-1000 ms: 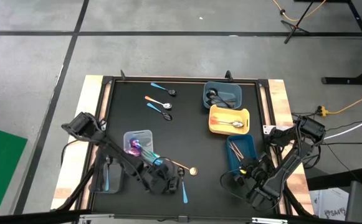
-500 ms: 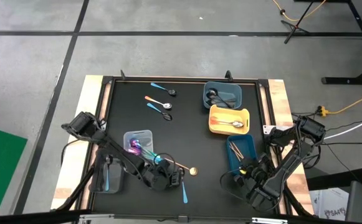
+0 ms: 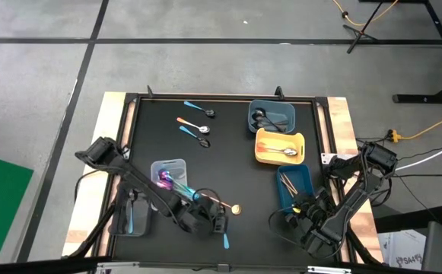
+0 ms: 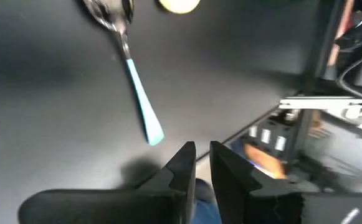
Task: Sort silverware by color (type)
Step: Put the light blue spoon into the black bin
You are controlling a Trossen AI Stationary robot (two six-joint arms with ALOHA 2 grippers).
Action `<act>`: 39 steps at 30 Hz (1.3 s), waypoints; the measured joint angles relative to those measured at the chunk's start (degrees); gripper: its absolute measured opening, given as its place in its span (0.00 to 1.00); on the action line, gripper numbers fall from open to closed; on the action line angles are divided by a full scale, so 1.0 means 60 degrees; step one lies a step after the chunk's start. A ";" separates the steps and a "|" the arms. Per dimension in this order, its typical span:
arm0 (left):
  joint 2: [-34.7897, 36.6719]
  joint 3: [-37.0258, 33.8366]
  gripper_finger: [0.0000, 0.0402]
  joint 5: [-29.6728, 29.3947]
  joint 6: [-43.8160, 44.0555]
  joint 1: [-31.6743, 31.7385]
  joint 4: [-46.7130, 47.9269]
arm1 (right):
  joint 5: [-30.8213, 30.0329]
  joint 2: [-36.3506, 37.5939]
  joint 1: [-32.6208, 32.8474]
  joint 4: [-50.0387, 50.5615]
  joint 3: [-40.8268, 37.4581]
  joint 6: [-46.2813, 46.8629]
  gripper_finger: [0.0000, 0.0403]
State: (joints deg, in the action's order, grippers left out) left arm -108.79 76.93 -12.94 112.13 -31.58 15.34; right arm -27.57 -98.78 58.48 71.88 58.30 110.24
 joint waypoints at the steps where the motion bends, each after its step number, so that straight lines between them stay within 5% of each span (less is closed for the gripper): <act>1: -0.0066 0.0385 0.10 0.0023 -0.0118 0.0029 0.0605 | 0.0000 0.0000 0.0000 0.0000 0.0000 0.0000 0.25; 16: -0.2617 0.4143 0.10 -0.0136 -0.1780 0.0433 0.3604 | 0.0018 0.0000 0.0000 -0.0076 0.0000 0.0000 0.25; 39: -0.3293 0.4207 0.10 -0.0830 -0.0454 0.0268 0.4814 | -0.0004 0.0000 0.0000 -0.0295 0.0000 0.0004 0.25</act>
State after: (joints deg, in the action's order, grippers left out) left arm -128.55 102.17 -17.92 109.40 -29.97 44.22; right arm -27.59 -98.78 58.48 70.11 58.30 110.26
